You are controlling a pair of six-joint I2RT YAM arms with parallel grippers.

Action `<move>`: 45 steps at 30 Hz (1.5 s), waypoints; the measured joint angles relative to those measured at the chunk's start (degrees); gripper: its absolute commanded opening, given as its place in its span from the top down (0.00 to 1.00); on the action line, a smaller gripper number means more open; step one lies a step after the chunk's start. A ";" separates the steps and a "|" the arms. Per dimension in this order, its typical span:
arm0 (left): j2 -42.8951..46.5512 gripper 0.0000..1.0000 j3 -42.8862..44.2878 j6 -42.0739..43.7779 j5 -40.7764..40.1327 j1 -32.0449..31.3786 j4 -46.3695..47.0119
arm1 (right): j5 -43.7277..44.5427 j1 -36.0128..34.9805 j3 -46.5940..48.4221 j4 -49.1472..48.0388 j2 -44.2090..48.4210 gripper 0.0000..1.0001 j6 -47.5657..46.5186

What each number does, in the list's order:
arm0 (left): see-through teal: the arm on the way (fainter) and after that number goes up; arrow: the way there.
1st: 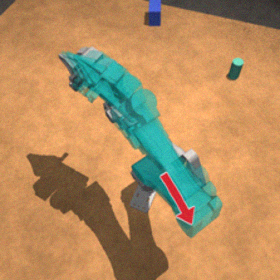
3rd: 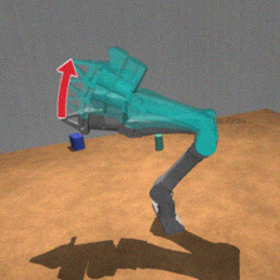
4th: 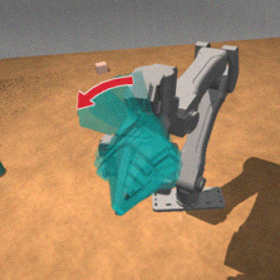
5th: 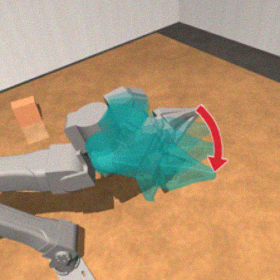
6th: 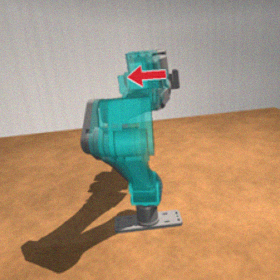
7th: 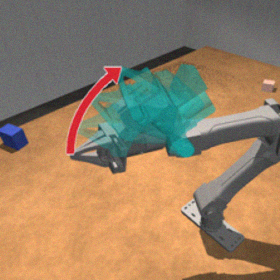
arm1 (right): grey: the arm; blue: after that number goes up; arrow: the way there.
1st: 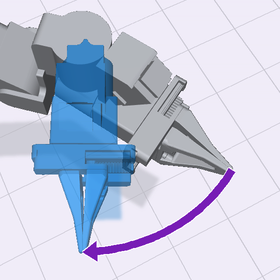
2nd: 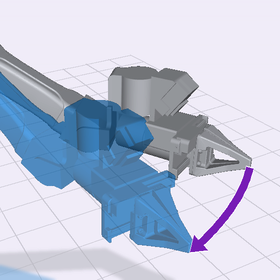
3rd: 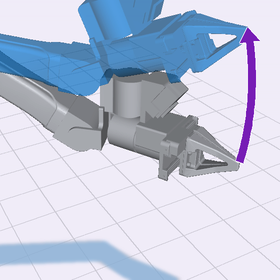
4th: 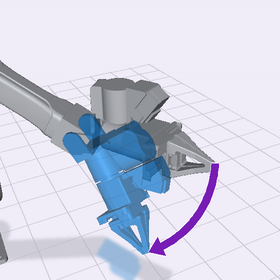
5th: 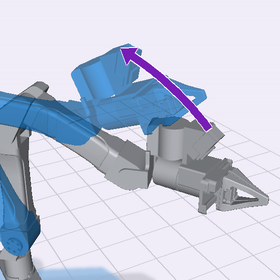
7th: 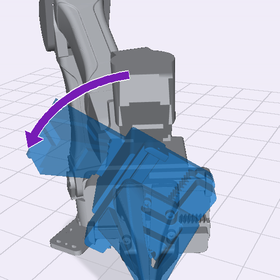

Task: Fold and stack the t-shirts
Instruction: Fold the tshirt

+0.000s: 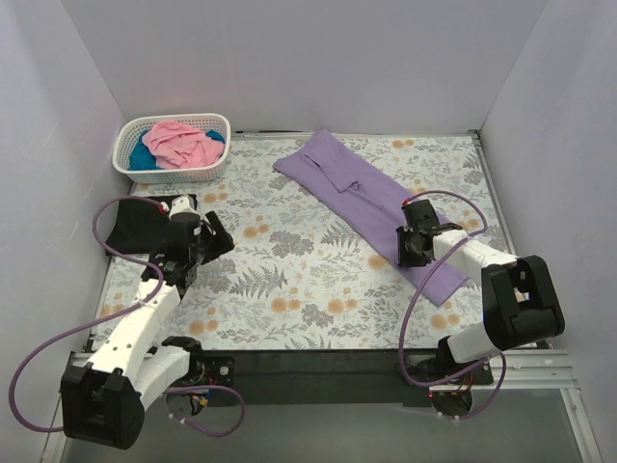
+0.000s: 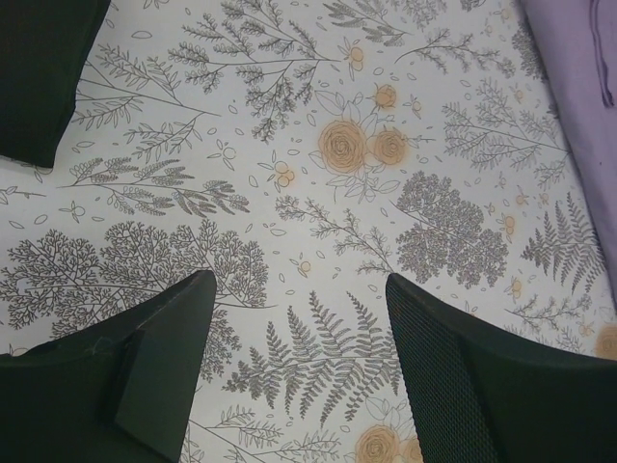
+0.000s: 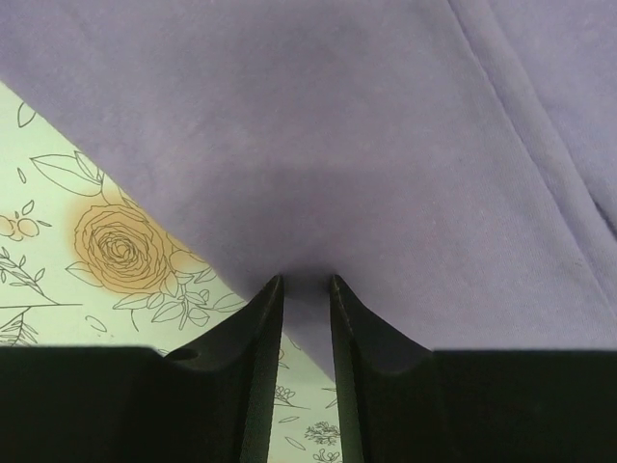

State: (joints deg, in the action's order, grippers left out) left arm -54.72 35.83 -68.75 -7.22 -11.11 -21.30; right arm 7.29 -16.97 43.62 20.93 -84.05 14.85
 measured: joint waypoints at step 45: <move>-2.16 0.24 -0.11 -5.31 6.36 -13.84 -3.39 | -4.52 -35.98 -5.49 6.93 14.12 0.61 15.30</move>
State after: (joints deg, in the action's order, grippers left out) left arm -56.88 35.73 -74.06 -0.86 -24.95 -24.69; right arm 2.76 -52.95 38.13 27.86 -69.93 30.15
